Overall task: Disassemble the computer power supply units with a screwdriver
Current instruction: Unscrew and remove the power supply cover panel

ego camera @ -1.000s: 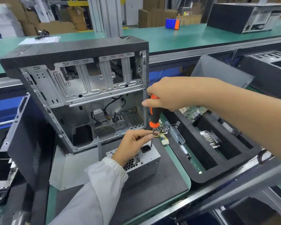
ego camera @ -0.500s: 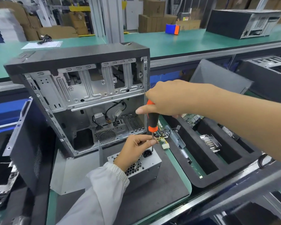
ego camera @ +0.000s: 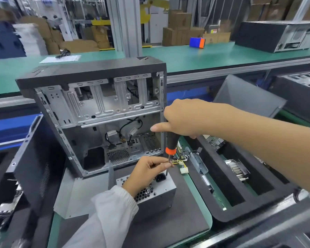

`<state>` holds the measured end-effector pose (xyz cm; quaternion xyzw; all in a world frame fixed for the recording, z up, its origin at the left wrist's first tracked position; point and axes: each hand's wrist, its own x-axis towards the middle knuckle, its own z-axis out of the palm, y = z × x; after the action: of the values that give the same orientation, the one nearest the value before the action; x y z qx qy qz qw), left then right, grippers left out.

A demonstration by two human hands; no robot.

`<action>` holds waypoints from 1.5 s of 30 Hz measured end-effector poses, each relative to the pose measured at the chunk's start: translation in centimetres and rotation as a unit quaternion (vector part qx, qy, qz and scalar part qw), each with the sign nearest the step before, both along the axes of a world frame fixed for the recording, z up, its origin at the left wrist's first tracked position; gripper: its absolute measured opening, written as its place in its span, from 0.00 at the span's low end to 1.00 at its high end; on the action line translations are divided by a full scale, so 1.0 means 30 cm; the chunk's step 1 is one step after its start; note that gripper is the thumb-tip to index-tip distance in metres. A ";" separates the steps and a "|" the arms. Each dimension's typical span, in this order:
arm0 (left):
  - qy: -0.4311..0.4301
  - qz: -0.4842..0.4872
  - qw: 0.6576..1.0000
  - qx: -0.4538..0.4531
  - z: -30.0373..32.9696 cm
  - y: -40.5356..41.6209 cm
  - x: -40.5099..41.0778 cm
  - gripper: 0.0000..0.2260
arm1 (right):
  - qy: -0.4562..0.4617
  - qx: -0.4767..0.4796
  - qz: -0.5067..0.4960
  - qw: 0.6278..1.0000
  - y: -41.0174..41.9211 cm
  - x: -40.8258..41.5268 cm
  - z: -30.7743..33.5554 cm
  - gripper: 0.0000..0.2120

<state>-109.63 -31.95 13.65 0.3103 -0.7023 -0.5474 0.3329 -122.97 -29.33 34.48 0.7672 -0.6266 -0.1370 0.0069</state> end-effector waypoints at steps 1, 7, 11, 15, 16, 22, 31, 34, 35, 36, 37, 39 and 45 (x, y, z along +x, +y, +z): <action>0.000 -0.004 1.000 0.005 -0.002 -0.002 0.003 0.04 | 0.015 0.003 0.028 0.999 -0.006 0.001 -0.004 0.27; 0.031 -0.058 0.998 -0.001 0.027 -0.007 -0.013 0.06 | 0.020 0.161 0.140 0.977 -0.011 -0.017 0.066 0.14; 0.048 -0.018 0.999 -0.006 0.011 0.001 -0.029 0.05 | -0.034 0.113 0.087 0.989 -0.004 -0.023 0.059 0.28; 0.049 -0.005 0.999 -0.013 0.000 -0.002 -0.028 0.07 | 0.001 0.067 -0.027 0.997 -0.018 -0.013 0.026 0.37; 0.045 -0.007 0.999 -0.016 0.000 -0.003 -0.029 0.08 | 0.008 0.066 -0.012 0.998 -0.027 -0.016 0.018 0.34; 0.040 -0.005 0.999 -0.032 -0.004 -0.015 -0.027 0.06 | -0.039 0.167 0.128 0.977 -0.032 -0.052 0.063 0.16; 0.029 0.000 0.999 -0.042 0.003 -0.003 -0.026 0.07 | 0.012 0.062 0.034 0.997 -0.035 -0.021 0.018 0.28; 0.036 0.001 0.998 -0.047 0.009 0.003 -0.026 0.06 | -0.046 0.121 0.096 0.987 -0.024 -0.034 0.060 0.07; 0.037 0.000 0.998 -0.049 0.011 0.004 -0.025 0.06 | -0.066 0.146 0.108 0.981 -0.022 -0.041 0.073 0.11; 0.038 -0.001 0.998 -0.052 0.012 0.005 -0.025 0.06 | -0.085 0.156 0.108 0.978 -0.018 -0.046 0.076 0.15; 0.039 -0.002 0.998 -0.053 0.014 0.006 -0.026 0.07 | -0.096 0.143 0.093 0.981 -0.015 -0.043 0.073 0.19; 0.041 -0.001 0.998 -0.050 0.015 0.008 -0.025 0.07 | -0.056 0.100 0.034 0.993 -0.011 -0.027 0.060 0.29; 0.038 0.007 0.998 -0.047 0.015 0.012 -0.021 0.08 | -0.020 0.103 0.096 0.990 -0.017 -0.028 0.051 0.11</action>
<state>-110.27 -31.59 14.10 0.2781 -0.7120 -0.5229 0.3773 -123.80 -29.86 36.01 0.8227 -0.5329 -0.1845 -0.0715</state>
